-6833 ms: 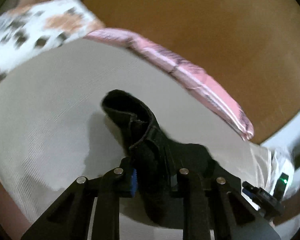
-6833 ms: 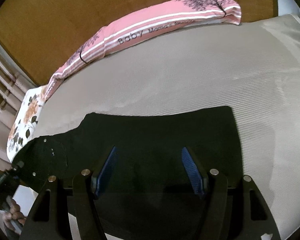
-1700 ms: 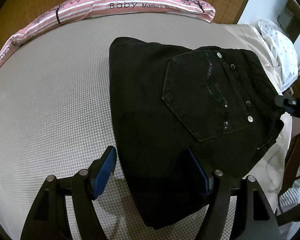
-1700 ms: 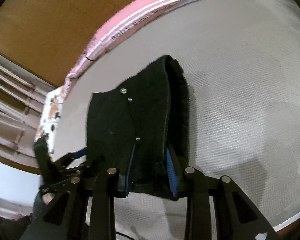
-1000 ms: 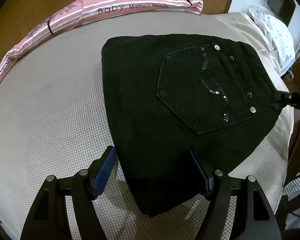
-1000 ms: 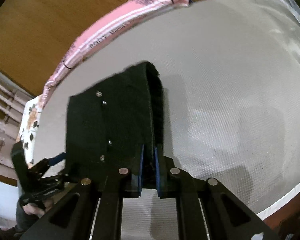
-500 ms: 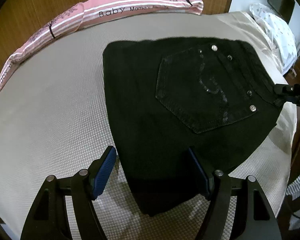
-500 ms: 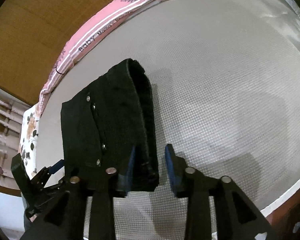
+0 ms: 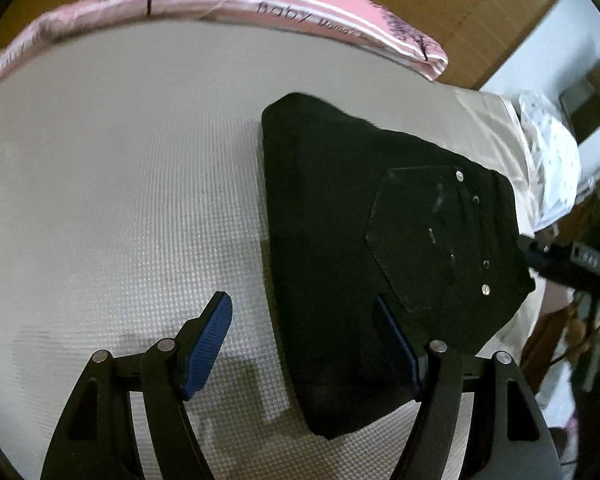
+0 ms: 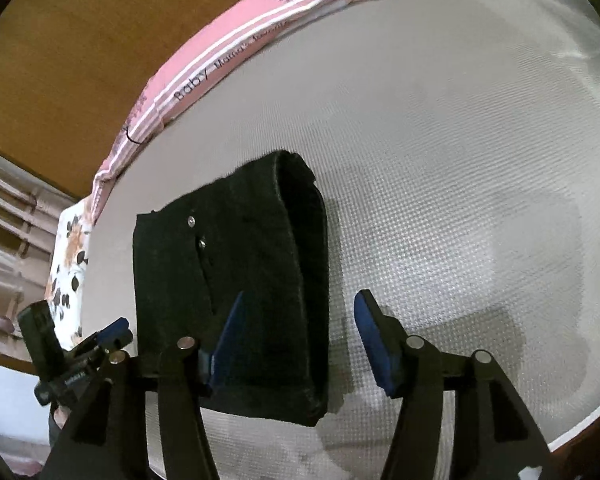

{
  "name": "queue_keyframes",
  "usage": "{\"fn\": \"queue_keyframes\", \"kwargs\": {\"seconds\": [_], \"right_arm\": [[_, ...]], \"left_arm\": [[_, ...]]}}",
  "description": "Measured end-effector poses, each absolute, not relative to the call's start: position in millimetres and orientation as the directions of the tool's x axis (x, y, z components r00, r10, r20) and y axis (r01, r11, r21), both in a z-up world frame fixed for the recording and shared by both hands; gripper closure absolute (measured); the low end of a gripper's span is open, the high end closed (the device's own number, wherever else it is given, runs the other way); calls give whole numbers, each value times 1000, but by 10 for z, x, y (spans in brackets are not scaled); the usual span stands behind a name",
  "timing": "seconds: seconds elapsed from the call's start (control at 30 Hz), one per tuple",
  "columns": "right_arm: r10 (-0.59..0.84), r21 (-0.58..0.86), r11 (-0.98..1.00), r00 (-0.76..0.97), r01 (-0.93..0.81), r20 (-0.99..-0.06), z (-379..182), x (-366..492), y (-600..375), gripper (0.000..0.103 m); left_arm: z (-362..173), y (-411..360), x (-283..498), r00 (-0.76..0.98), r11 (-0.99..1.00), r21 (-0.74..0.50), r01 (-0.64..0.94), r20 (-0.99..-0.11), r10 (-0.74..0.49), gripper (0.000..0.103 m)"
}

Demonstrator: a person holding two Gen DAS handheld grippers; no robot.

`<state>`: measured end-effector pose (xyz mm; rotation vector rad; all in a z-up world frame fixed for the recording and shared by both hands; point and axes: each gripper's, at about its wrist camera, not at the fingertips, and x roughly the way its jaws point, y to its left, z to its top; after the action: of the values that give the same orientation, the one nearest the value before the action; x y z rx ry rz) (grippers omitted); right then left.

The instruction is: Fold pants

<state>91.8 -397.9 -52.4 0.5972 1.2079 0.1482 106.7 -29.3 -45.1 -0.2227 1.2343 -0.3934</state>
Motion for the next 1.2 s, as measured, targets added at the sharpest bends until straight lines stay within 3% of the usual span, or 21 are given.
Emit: {"fn": "queue_keyframes", "kwargs": {"seconds": [0.5, 0.8, 0.93, 1.1, 1.2], "right_arm": [[640, 693, 712, 300, 116, -708, -961, 1083, -4150, 43], [775, 793, 609, 215, -5, -594, -1111, 1379, -3991, 43], [781, 798, 602, 218, -17, -585, -1137, 1451, -3914, 44], [767, 796, 606, 257, 9, -587, -1172, 1469, -3924, 56], [752, 788, 614, 275, 41, -599, -1161, 1448, -3907, 61]], "left_arm": [[-737, -214, 1366, 170, 787, -616, 34, -773, -611, 30], [-782, -292, 1562, 175, 723, -682, 110, -703, -689, 30], [-771, -351, 1612, 175, 733, -666, 142, -712, -680, 30], [-707, -451, 1537, 212, 792, -589, 164, -763, -611, 30], [-655, -536, 1419, 256, 856, -479, 194, -818, -516, 43]]}}
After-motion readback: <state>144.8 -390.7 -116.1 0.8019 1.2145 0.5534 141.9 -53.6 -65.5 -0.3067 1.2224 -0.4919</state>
